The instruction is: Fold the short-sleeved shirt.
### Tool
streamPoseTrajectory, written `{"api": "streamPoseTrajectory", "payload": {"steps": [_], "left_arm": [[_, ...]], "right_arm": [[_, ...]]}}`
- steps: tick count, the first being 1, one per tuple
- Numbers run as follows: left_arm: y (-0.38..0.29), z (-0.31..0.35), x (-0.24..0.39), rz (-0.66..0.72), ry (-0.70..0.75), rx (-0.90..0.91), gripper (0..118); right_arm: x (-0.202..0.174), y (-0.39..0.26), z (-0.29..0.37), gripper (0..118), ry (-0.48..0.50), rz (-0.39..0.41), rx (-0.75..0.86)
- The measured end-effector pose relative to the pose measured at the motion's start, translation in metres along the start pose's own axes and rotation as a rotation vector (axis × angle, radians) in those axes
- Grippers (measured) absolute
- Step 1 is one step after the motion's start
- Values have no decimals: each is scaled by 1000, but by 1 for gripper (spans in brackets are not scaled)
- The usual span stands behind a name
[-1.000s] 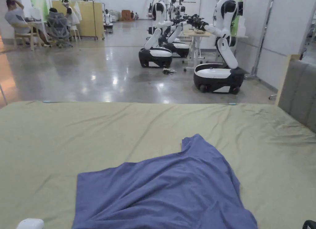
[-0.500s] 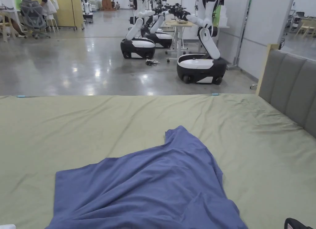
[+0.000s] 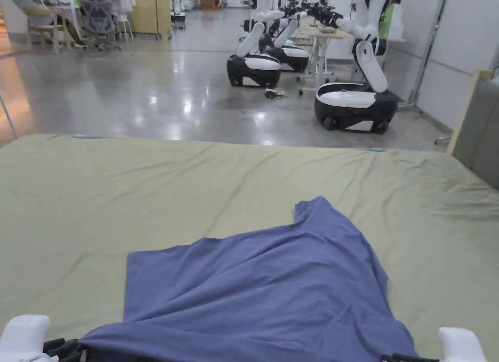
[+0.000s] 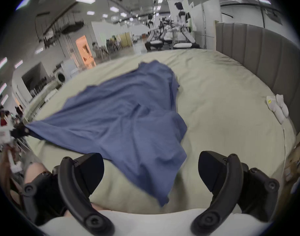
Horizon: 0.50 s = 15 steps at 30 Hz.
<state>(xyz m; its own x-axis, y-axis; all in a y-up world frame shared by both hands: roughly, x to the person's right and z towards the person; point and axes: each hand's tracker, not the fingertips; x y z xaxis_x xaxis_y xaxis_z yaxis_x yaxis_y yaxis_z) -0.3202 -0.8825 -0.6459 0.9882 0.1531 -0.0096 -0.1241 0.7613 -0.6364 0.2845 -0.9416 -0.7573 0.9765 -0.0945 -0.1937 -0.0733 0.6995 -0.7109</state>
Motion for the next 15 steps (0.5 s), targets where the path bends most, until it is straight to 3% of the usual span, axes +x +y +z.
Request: {"api": "streamPoseTrajectory", "payload": {"steps": [2, 3, 5, 6, 8, 10, 11, 14, 15], "left_arm": [[-2, -2, 3, 14, 4, -3, 8], [-2, -3, 2, 16, 2, -5, 8], [-3, -7, -1, 15, 6, -10, 8], [-3, -8, -3, 16, 5, -12, 8], [-4, -7, -3, 20, -8, -8, 8], [-8, -5, 3, 7, -13, 0, 8], [-8, -4, 3, 1, -10, 5, 8], [-10, 3, 5, 18, -31, 35, 8], [-10, 9, 5, 26, -41, 52, 8]], "right_arm": [[7, -8, -26, 112, -38, 10, -30], [-8, 0, -11, 106, -49, -13, -62], [-7, -4, -14, 51, -40, -57, -149], [-8, -8, -11, 37, -39, -69, -142], [-22, -7, 19, 30, -71, -11, -20], [-30, -7, 32, 6, 15, -13, -10], [-12, -16, 10, 6, 22, -67, -38], [2, -12, 22, 5, 24, -86, 60], [-11, -12, 32, 5, -1, -69, 94]]}}
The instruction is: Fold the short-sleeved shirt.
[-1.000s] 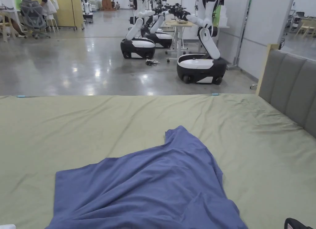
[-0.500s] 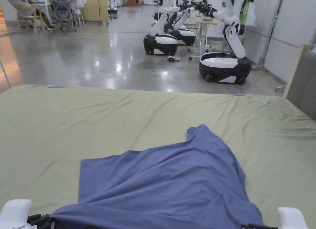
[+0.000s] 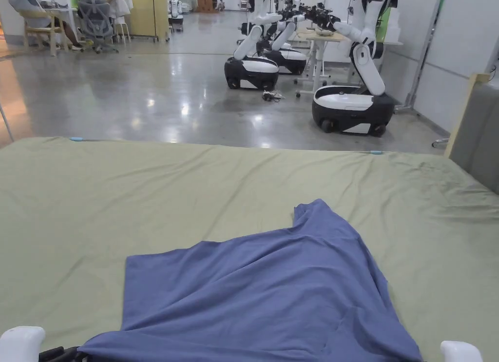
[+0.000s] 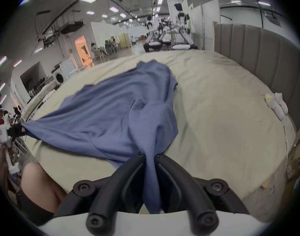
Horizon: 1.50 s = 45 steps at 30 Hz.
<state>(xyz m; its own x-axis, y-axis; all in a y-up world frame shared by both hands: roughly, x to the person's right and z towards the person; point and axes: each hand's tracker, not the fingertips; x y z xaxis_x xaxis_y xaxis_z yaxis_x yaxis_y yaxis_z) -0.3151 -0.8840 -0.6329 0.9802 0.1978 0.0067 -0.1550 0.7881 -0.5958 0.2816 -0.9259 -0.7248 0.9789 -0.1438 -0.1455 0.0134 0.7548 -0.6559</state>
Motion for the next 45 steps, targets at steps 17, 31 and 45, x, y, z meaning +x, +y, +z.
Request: {"api": "streamPoseTrajectory", "payload": {"steps": [17, 31, 45], "left_arm": [[-13, 67, 14, -12, 7, 73, 8], [62, -104, -20, -22, 141, -103, 8], [47, -73, -20, 98, -3, 89, 113]], "right_arm": [[-12, -1, 118, 5, 29, -36, 155], [-21, 113, -82, 5, -19, -55, 13], [-19, 87, -73, 112, -5, -90, 115]]}}
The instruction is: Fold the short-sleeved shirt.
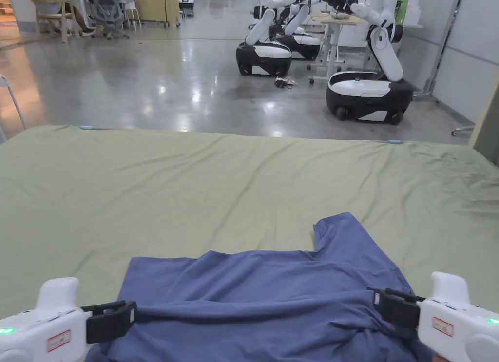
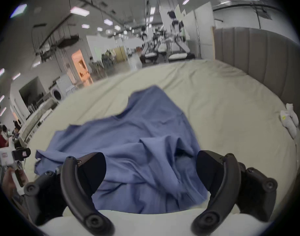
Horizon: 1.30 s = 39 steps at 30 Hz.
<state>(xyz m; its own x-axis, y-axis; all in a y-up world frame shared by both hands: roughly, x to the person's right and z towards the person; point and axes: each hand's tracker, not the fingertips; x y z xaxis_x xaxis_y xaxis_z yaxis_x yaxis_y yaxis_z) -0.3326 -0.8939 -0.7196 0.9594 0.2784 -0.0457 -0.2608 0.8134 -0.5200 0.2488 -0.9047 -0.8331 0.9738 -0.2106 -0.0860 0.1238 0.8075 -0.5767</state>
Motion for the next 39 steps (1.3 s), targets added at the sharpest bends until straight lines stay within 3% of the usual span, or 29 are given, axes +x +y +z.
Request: {"api": "streamPoseTrajectory", "payload": {"steps": [1, 2, 3, 4, 5, 6, 7, 8, 9, 10, 11, 12, 14, 17, 18, 20, 21, 22, 24, 28, 29, 32, 33, 34, 35, 39], "left_arm": [[2, 26, 6, 27, 31, 29, 112], [3, 53, 13, 20, 64, 61, 103], [2, 76, 16, 14, 38, 92, 79], [-5, 102, 19, -12, -45, 143, 33], [-12, 124, 25, -46, -74, 209, 10], [-22, 141, 35, -87, 44, 289, 9], [-30, 154, 40, -130, 128, 313, 9], [-34, 162, 40, -179, 105, 269, 9], [-43, 162, 37, -182, 53, 212, 9], [-50, 162, 37, -187, 56, 178, 9], [-56, 159, 36, -189, 73, 164, 8], [-61, 151, 31, -198, 51, 131, 8], [-65, 127, 20, -137, 49, 31, 8], [-71, 75, 10, -121, 47, -77, 9], [-71, 60, 8, -132, 107, -123, 17], [-70, 35, -2, -98, 149, -148, 93], [-69, 25, -4, -82, 138, -144, 118], [-70, 22, -9, -69, 114, -132, 112], [-64, 6, -8, -9, 134, -97, 115], [-56, -15, 14, -123, 142, -226, 114], [-65, -33, -12, -137, 136, -263, 107], [-70, -35, -9, -156, 200, -281, 52], [-58, -7, 17, -139, 185, -217, 23], [-56, 4, 26, -38, 73, -208, 7], [-55, 14, 33, 7, 21, -176, 7], [-48, 20, 8, -74, 65, -168, 7]], "right_arm": [[-1, 2, 20, 112, -17, 9, 18], [-2, 0, 45, 113, -16, 32, 81], [-14, 4, 91, 114, -11, 60, 162], [-18, -1, 121, 111, -16, 91, 228], [-19, -7, 146, 103, 0, 117, 259], [-21, -15, 169, 77, 25, 143, 287], [-15, -31, 179, 77, 22, 159, 338], [-16, -42, 193, 60, -11, 176, 409], [-19, -53, 200, 21, -107, 203, 413], [-19, -59, 208, 0, -220, 161, 439], [-18, -67, 204, 0, -123, 188, 395], [-12, -68, 204, 0, -56, 142, 340], [-5, -71, 203, 0, -69, 76, 298], [3, -77, 208, 0, -90, 78, 308], [7, -76, 210, 0, -91, 60, 303], [8, -79, 212, 0, -84, 51, 304], [10, -78, 214, 0, -86, 50, 306], [12, -78, 215, 0, -88, 51, 307], [7, -77, 218, 0, -103, 71, 305], [8, -76, 214, 0, -107, 59, 281], [8, -76, 213, 0, -108, 54, 278], [10, -76, 207, 0, -106, 38, 266], [10, -75, 204, 0, -109, 43, 253], [10, -74, 200, 0, -114, 54, 237], [9, -75, 196, 0, -110, 67, 225], [9, -66, 172, 0, -102, 115, 137]]}}
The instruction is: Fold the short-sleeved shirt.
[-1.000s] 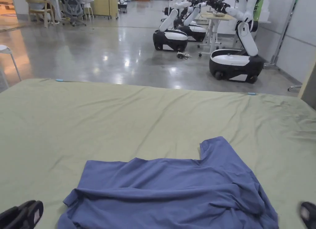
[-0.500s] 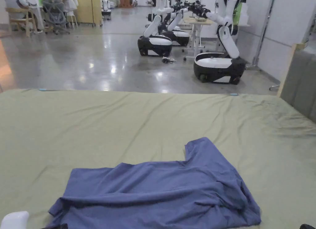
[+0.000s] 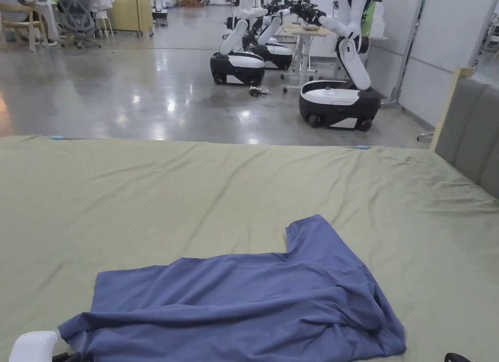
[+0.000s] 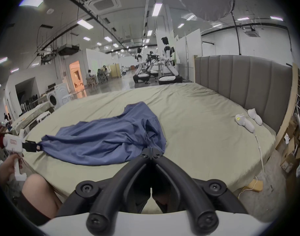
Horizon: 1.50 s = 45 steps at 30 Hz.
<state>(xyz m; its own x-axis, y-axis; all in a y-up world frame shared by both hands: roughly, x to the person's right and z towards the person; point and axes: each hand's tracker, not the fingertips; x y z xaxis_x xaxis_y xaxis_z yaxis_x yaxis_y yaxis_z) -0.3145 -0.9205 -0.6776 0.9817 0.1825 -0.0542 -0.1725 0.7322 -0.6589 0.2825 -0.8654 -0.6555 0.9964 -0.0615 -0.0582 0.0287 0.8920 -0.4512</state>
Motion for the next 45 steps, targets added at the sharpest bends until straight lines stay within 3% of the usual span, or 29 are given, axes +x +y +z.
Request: {"api": "streamPoseTrajectory", "payload": {"steps": [4, 5, 6, 7, 8, 9, 12, 15, 16, 17, 19, 20, 21, 22, 23, 27, 30, 37, 40, 43, 45], "left_arm": [[-2, 8, -8, 10, -14, 16, 7], [1, 7, -14, 17, -23, 13, 7], [0, 9, -3, 26, -33, 9, 7], [2, 8, -4, 23, -30, 5, 7], [3, 6, -3, 17, -31, -1, 7], [4, 6, -1, 1, -24, -6, 7], [3, 2, 0, -17, -15, -6, 7], [3, 4, 3, 1, -15, 3, 7], [4, 4, 1, 11, -18, 5, 7], [6, 4, -1, 22, -22, 3, 7], [7, 3, -5, 36, -30, -3, 7], [8, 2, -5, 35, -30, -6, 7], [9, 1, -4, 34, -32, -12, 7], [8, 0, -4, 29, -32, -16, 7], [9, -1, -3, 15, -27, -13, 7], [11, -2, -2, 10, -26, -6, 7], [12, 10, -4, 26, -41, 27, 7], [9, 59, 2, -31, -44, 54, 7], [-3, 79, 2, -25, -49, 57, 7], [-27, 67, -5, -47, -29, -4, 7], [-39, 54, -7, -10, -21, -44, 8]], "right_arm": [[4, 16, -45, 1, 99, -2, -103], [7, 21, -60, 11, 133, -20, -148], [9, 24, -74, 43, 146, -26, -172], [10, 26, -93, 109, 151, -33, -208], [12, 26, -112, 116, 122, -33, -277], [19, 21, -119, 111, 91, -29, -262], [19, 21, -158, 114, 30, 7, -315], [18, 13, -188, 113, 23, -16, -384], [25, 3, -205, 108, 28, -39, -430], [27, -1, -213, 95, 32, -54, -472], [28, -6, -215, 48, 6, -99, -452], [26, 1, -208, 24, -38, -39, -403], [28, 2, -203, 6, 28, -73, -364], [32, 1, -200, 6, 128, -127, -353], [33, 1, -199, 6, 107, -144, -373], [22, -3, -176, 6, 81, -78, -342], [27, 5, -146, 6, 95, -160, -254], [31, 14, -58, 6, 123, -140, -180], [42, -1, -39, 6, 117, -198, -201], [45, -35, -45, 6, 92, -174, -282], [46, -51, -57, 7, 98, -206, -333]]}}
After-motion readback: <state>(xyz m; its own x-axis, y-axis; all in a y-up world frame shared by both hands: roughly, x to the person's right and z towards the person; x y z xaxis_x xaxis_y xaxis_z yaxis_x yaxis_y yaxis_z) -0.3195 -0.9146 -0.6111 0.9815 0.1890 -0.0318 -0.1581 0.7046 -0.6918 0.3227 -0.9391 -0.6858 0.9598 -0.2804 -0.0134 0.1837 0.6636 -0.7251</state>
